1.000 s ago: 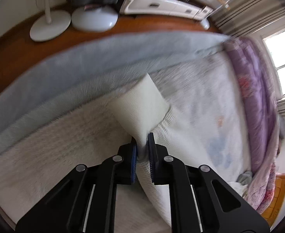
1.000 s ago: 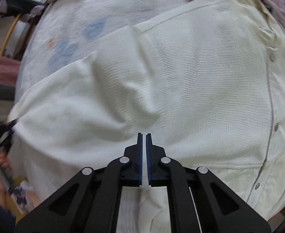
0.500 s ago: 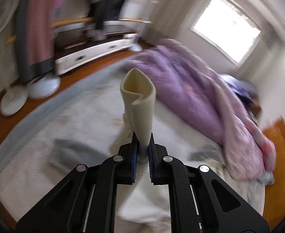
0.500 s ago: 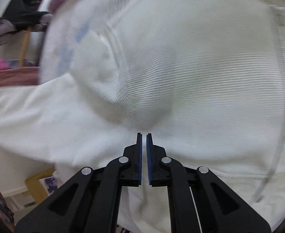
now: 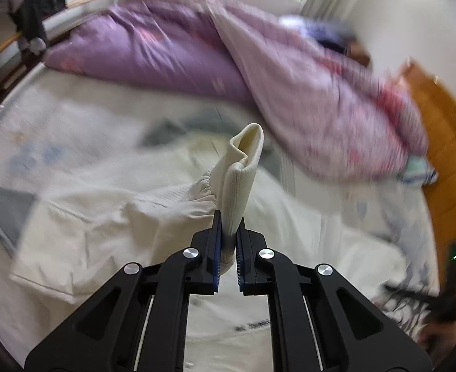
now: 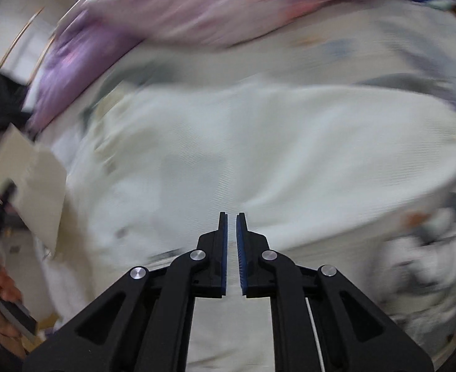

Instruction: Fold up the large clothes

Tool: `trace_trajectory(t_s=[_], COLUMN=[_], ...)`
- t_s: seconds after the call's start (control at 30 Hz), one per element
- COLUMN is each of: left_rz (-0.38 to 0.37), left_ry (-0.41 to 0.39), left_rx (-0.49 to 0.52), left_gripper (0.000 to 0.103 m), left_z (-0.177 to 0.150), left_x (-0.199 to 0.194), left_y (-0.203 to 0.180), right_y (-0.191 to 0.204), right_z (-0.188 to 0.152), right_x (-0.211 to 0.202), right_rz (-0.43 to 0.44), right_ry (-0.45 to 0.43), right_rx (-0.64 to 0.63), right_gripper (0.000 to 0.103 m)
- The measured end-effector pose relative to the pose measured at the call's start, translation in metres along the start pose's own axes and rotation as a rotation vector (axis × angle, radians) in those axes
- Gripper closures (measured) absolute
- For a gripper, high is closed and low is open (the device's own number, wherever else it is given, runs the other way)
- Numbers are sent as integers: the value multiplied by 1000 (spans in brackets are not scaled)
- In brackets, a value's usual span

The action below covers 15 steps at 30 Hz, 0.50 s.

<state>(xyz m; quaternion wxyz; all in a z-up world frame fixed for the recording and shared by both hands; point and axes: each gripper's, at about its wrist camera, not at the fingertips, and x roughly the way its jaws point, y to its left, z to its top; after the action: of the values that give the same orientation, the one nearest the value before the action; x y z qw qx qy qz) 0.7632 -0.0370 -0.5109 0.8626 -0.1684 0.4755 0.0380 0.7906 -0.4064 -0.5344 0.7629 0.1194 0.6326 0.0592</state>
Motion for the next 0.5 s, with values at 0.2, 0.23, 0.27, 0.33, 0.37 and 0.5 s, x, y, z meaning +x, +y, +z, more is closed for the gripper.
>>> trace_trajectory(t_s=[0.2,0.23,0.27,0.33,0.37,0.5], left_rz=[12,20,20,8,7,-11], left_ry=[135,128,124,133,139,196], left_rx=[63,89,116,152,168,180], left_gripper=[95,95,95,95,95,95], left_z=[-43,-46,-48,-52,-55,-61], left_x=[73,77,79,86,89,109], left_y=[-65,-78,-89,-108,-115,-131], right_y=[-131,-152,-171,-202,-221,-264], right_z=[19,20,19,26,27,41], right_x=[-30,-33,-35,-40,-40,-34], right_rz=[-116,-136,-140,-139,-129,-107], right_ry=[-72,-80,-86,-101,-112,-140], right_rx=[236,285,331,415,475,613], right_gripper=[96,95,95,94,91,59])
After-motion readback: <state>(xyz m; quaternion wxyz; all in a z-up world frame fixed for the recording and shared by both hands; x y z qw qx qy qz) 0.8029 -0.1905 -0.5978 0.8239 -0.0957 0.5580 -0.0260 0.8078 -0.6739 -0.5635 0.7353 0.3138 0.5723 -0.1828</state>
